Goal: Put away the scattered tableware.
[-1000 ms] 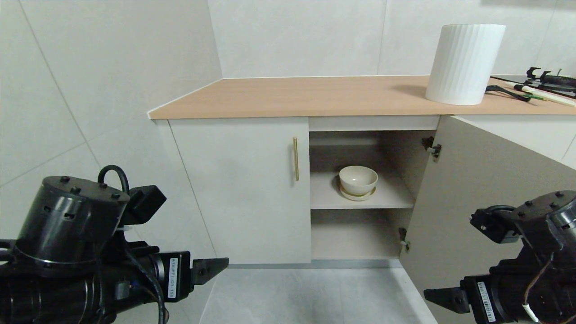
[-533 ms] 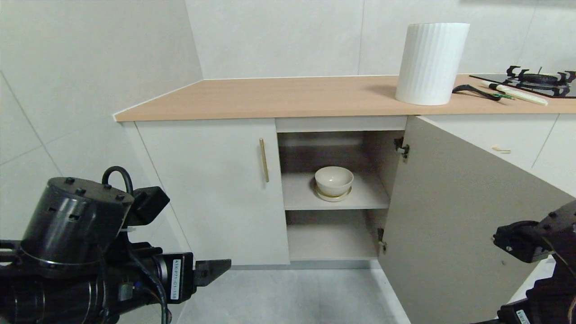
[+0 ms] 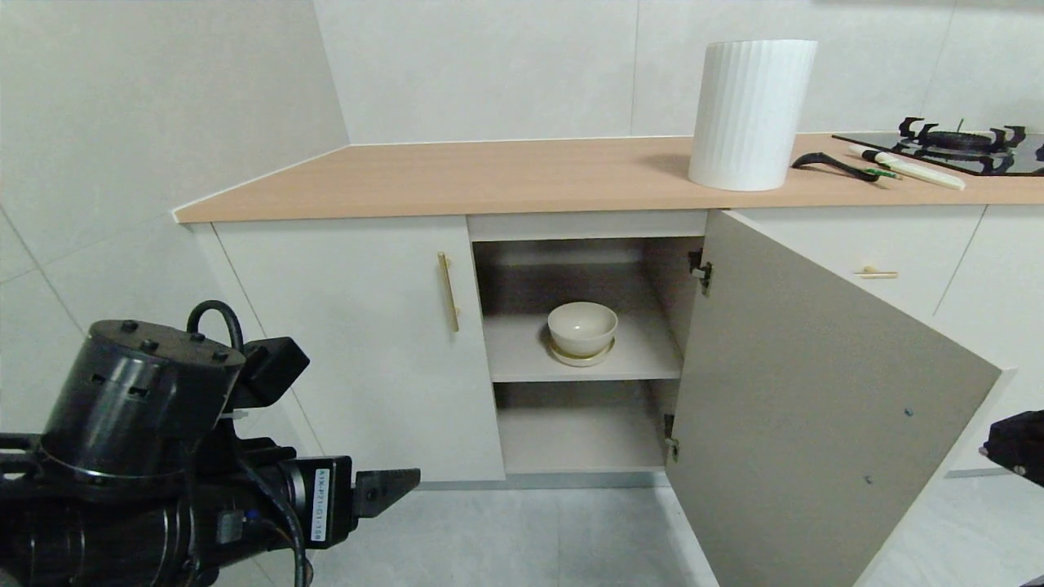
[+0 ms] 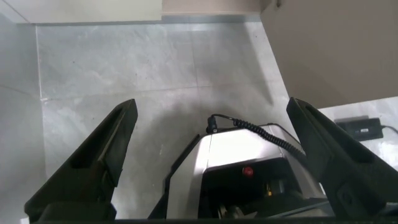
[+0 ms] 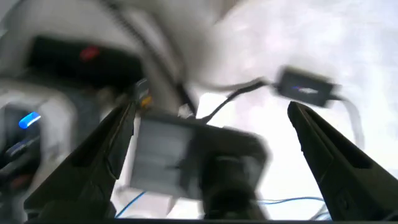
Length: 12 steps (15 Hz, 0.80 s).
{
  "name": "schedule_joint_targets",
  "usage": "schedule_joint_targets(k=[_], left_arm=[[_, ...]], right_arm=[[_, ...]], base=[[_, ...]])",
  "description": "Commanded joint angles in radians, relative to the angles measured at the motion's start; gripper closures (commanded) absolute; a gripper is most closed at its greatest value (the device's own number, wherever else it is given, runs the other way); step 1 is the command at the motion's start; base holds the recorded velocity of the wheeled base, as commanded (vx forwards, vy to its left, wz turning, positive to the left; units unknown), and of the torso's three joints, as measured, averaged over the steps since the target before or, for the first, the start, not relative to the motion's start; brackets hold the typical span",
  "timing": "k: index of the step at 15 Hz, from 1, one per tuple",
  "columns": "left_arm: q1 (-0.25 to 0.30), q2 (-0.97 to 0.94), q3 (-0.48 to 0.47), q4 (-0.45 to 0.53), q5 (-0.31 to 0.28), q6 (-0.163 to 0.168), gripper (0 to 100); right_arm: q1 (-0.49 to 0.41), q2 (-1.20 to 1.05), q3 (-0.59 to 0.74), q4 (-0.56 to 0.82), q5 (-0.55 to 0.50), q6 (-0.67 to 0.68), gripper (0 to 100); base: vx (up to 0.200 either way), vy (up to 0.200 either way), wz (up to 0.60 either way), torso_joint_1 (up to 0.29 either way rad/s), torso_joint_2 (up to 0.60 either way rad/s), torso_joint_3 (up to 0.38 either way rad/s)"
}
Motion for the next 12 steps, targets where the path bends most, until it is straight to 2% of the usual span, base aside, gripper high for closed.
schedule_joint_targets(k=[1,5,6,7,8,9,11,12], left_arm=[[0.000,0.003,0.002,0.001,0.000,0.000,0],[0.000,0.004,0.002,0.001,0.000,-0.002,0],[0.000,0.004,0.002,0.001,0.000,-0.002,0],[0.000,0.006,0.002,0.001,0.000,-0.002,0],[0.000,0.008,0.002,0.001,0.000,-0.002,0],[0.000,0.008,0.002,0.001,0.000,-0.002,0],[0.000,0.011,0.002,0.001,-0.001,-0.002,0],[0.000,0.011,0.002,0.001,0.000,-0.002,0]], right_arm=[[-0.064,-0.019,-0.008,0.000,-0.046,-0.002,0],[-0.301,-0.019,-0.062,-0.012,-0.053,-0.089,0],[-0.333,-0.019,-0.067,-0.021,-0.053,-0.106,0],[-0.430,-0.013,-0.068,-0.078,-0.053,-0.137,0],[-0.487,-0.010,-0.062,-0.136,-0.053,-0.165,0],[-0.487,-0.010,-0.062,-0.136,-0.053,-0.165,0],[-0.608,-0.007,-0.054,-0.259,-0.041,-0.194,0],[-0.630,-0.001,-0.054,-0.277,-0.040,-0.200,0]], base=[[0.000,0.000,0.00,0.000,0.00,0.000],[0.000,0.000,0.00,0.000,0.00,0.000],[0.000,0.000,0.00,0.000,0.00,0.000],[0.000,0.000,0.00,0.000,0.00,0.000],[0.000,0.000,0.00,0.000,0.00,0.000],[0.000,0.000,0.00,0.000,0.00,0.000],[0.000,0.000,0.00,0.000,0.00,0.000],[0.000,0.000,0.00,0.000,0.00,0.000]])
